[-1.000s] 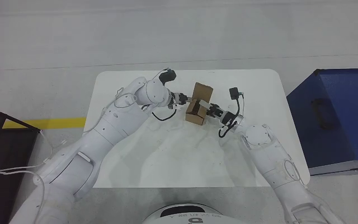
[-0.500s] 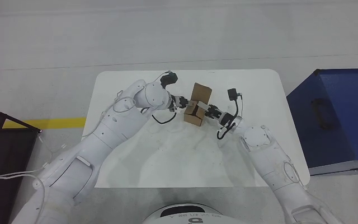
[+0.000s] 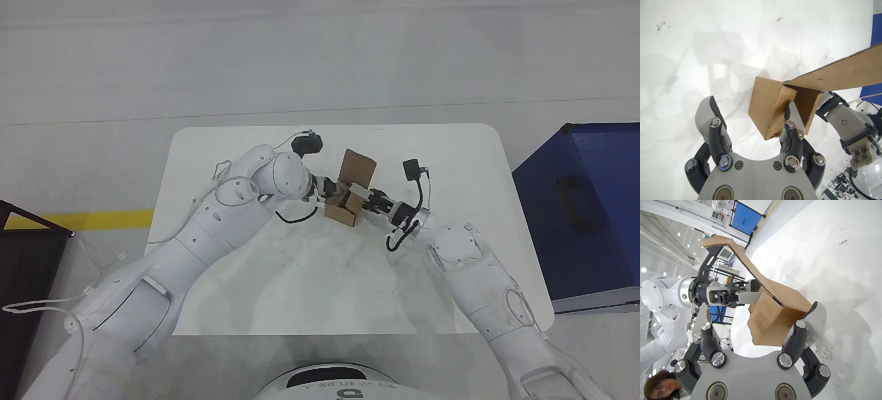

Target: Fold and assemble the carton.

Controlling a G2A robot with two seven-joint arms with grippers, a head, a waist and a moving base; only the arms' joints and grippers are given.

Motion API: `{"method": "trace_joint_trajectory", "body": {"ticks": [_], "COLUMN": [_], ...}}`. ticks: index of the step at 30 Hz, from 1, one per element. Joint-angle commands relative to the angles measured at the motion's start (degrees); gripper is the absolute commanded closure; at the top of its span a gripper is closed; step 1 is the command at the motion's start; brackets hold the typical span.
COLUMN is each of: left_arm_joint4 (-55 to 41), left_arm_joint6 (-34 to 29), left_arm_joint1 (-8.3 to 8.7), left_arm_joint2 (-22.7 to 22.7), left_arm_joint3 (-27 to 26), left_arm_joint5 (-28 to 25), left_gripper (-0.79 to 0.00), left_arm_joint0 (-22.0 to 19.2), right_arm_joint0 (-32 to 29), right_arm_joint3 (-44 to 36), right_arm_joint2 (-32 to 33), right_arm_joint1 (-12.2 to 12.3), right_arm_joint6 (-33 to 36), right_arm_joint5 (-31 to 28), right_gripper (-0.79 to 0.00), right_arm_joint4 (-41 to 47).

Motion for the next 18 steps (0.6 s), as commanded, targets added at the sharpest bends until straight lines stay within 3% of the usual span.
{"method": "trace_joint_trajectory", "body": {"ticks": [1, 3, 16, 17, 18], "left_arm_joint4": [0.34, 0.73, 4.62, 4.94, 5.24], "left_arm_joint6": [-0.18, -0.21, -0.17, -0.16, -0.09], "left_arm_joint1": [-0.16, -0.30, 0.39, 0.52, 0.65], "left_arm_joint2": [0.07, 0.05, -3.06, -3.38, -3.75], "left_arm_joint3": [0.07, 0.16, -3.08, -3.62, -4.09], "left_arm_joint5": [0.06, 0.08, 1.78, 1.91, 2.06], "left_gripper": [-0.080, 0.000, 0.000, -0.163, -0.677], "left_arm_joint0": [-0.06, -0.14, 0.47, 0.70, 0.97], "right_arm_joint0": [-0.01, -0.12, -1.24, -1.39, -1.52], "right_arm_joint3": [0.18, 0.38, 0.40, 0.32, 0.25], "right_arm_joint2": [0.20, 0.64, 3.06, 3.07, 3.10], "right_arm_joint1": [0.05, 0.14, 0.73, 0.75, 0.75], "right_arm_joint6": [0.17, 0.29, 0.73, 0.53, 0.21], "right_arm_joint5": [-0.28, -0.78, -3.96, -4.61, -5.26], "right_gripper": [-0.785, -0.785, -0.785, -0.785, -0.785], "right_arm_joint4": [0.42, 0.98, 3.29, 3.13, 3.09]}}
